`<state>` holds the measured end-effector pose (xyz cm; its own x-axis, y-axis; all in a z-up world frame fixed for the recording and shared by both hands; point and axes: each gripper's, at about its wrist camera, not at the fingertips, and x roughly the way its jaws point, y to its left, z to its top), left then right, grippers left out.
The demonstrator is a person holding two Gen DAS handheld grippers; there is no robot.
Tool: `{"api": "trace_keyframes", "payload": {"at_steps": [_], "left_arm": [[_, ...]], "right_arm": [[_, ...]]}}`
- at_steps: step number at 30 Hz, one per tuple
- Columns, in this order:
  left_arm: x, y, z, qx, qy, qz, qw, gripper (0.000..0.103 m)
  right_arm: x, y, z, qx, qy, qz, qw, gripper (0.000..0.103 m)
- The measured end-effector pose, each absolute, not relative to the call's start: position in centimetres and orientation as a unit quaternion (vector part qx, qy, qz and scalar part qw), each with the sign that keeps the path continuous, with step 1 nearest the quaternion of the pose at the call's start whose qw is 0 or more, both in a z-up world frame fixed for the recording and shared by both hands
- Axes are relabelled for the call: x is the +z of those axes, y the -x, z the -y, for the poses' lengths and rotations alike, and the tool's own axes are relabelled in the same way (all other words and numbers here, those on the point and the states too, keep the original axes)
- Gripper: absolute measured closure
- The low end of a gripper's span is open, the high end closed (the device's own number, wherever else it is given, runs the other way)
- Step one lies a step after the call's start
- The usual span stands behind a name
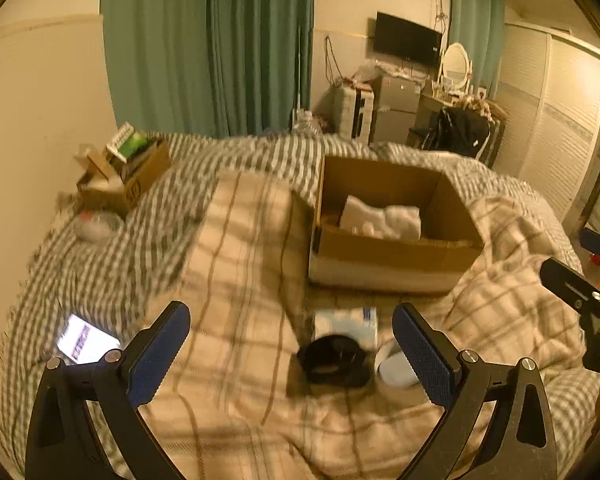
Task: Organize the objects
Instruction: 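Grasp the white tape roll holding the earbud case with the right tool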
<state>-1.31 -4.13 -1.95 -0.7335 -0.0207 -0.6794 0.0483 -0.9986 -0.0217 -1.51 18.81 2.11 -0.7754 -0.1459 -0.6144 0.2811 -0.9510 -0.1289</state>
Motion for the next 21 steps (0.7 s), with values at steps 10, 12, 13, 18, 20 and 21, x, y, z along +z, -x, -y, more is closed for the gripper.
{"api": "trace_keyframes", "payload": {"at_steps": [10,12,13,18,20,21], "left_arm": [[-7.8,1.8,3.3,-0.906,-0.423,0.013,0.009,0.000],[-8.3,2.0,3.2,-0.903,-0.430,0.019,0.012,0.000],[-8.5,2.1,3.1,-0.901,-0.434,0.020,0.013,0.000],[-9.6,2.5,3.1,-0.890,-0.454,0.026,0.018,0.000],[-9.8,2.6,3.2,-0.888,-0.460,0.025,0.020,0.000],[-9.9,2.7,3.2,-0.887,-0.461,0.025,0.021,0.000]], "right_arm": [[-4.3,2.8,-16.9,-0.907,-0.375,-0.127,0.142,0.001],[-5.0,3.0,-16.6,-0.902,-0.385,-0.130,0.148,0.001],[-5.5,3.0,-16.4,-0.898,-0.390,-0.135,0.154,0.001],[-6.9,3.2,-15.3,-0.882,-0.413,-0.143,0.177,0.001],[-7.7,3.3,-14.9,-0.875,-0.423,-0.146,0.185,0.001],[-8.1,3.3,-14.8,-0.873,-0.425,-0.148,0.189,0.001]]}}
